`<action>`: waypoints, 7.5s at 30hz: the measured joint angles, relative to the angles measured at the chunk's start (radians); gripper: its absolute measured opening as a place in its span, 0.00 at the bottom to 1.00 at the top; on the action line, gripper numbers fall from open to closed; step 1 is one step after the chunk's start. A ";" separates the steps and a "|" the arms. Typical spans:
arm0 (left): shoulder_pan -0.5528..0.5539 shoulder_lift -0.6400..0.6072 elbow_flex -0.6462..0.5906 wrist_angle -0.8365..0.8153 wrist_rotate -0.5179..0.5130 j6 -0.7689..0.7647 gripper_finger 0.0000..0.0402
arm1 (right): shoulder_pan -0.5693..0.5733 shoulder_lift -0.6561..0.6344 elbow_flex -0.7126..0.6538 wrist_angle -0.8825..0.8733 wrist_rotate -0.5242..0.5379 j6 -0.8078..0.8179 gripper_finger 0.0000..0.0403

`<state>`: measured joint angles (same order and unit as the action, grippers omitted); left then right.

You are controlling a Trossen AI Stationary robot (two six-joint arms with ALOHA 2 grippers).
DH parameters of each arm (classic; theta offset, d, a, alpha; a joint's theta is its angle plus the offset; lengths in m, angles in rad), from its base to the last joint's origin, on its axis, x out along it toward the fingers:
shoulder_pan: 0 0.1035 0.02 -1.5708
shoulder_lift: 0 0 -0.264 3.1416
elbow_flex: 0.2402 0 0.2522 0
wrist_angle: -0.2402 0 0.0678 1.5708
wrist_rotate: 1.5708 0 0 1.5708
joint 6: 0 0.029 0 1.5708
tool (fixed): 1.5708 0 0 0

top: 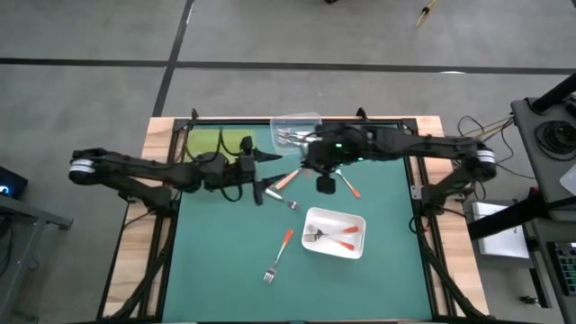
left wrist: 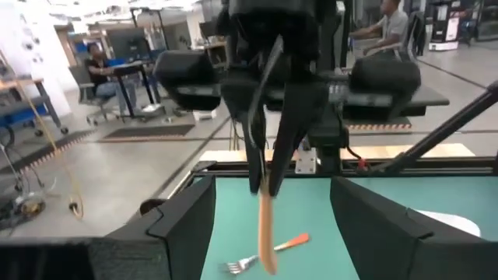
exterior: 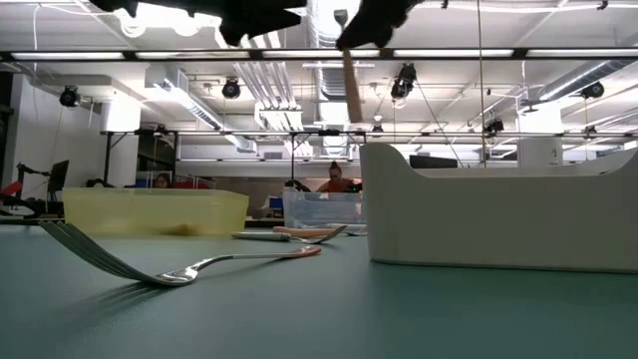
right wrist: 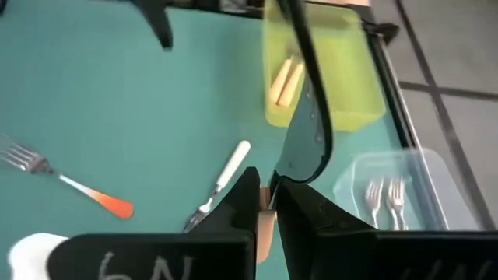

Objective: Sort silverware by color (type)
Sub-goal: Put the light orange into the yellow bin

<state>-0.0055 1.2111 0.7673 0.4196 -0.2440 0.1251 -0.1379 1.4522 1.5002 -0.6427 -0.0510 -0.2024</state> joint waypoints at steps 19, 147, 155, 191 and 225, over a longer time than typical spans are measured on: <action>0.002 -0.061 0.000 -0.095 -0.009 -0.004 0.58 | 0.002 0.298 0.278 -0.042 -0.011 -0.183 0.04; 0.035 -0.492 -0.056 -0.196 -0.499 0.370 0.67 | -0.144 0.473 0.396 0.386 0.131 0.043 0.09; 0.035 -0.637 -0.254 0.023 -0.510 0.392 0.64 | -0.199 0.708 0.716 0.259 0.040 0.012 0.09; 0.038 -0.734 -0.276 -0.189 -0.589 0.394 0.60 | -0.182 0.956 0.730 0.613 0.027 0.045 0.09; 0.602 -0.480 -0.288 -0.185 -0.019 0.182 0.34 | -0.154 0.951 0.758 0.607 0.081 -0.048 0.09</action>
<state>0.5964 0.7311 0.4797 0.2350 -0.2625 0.3069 -0.2924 2.4031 2.2578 -0.0357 0.0299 -0.2505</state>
